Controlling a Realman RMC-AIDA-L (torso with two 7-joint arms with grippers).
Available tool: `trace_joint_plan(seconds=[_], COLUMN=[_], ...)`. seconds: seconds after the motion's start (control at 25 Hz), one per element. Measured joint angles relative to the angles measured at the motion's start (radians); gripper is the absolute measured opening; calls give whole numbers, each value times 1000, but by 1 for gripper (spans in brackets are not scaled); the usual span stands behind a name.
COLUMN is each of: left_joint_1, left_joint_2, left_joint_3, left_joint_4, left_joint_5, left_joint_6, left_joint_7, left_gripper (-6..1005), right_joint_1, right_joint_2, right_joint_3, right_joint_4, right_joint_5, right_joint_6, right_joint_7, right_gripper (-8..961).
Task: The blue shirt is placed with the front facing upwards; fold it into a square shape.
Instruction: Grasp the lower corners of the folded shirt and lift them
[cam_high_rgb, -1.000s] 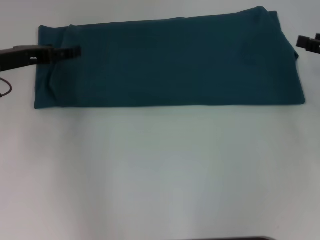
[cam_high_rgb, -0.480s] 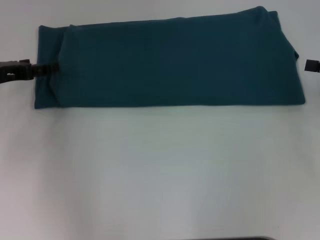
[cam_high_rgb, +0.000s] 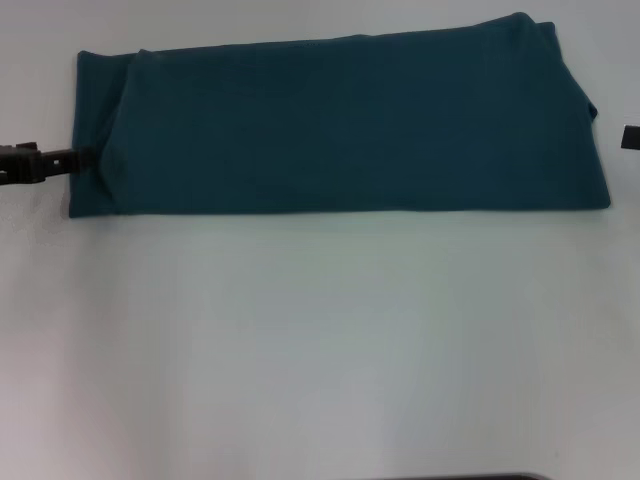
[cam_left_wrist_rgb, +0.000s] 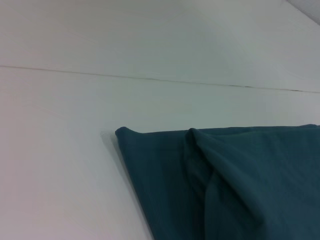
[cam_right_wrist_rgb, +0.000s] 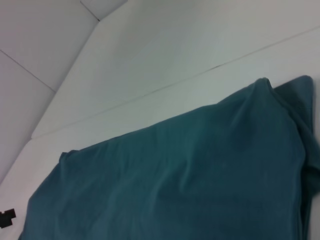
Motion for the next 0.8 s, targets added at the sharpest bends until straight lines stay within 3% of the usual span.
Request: trace_joint_plan(seconds=[0.44,0.8], left_joint_1=[-3,-12], left_joint_2=[2,1], left_joint_3=[1,1], left_joint_4=[-29,-44], left_joint_5=[1,1], left_joint_6=[27,42], left_joint_7=[-5,-7], left_gripper=[933,934], right_joint_1=[23,52], right_joint_2=[3,20], right_joint_3=[-3,-6], right_joint_4=[74,126], right_joint_5=[-109,-138], right_joint_6=[95,142], right_joint_7=[64,55], right_gripper=[790,790])
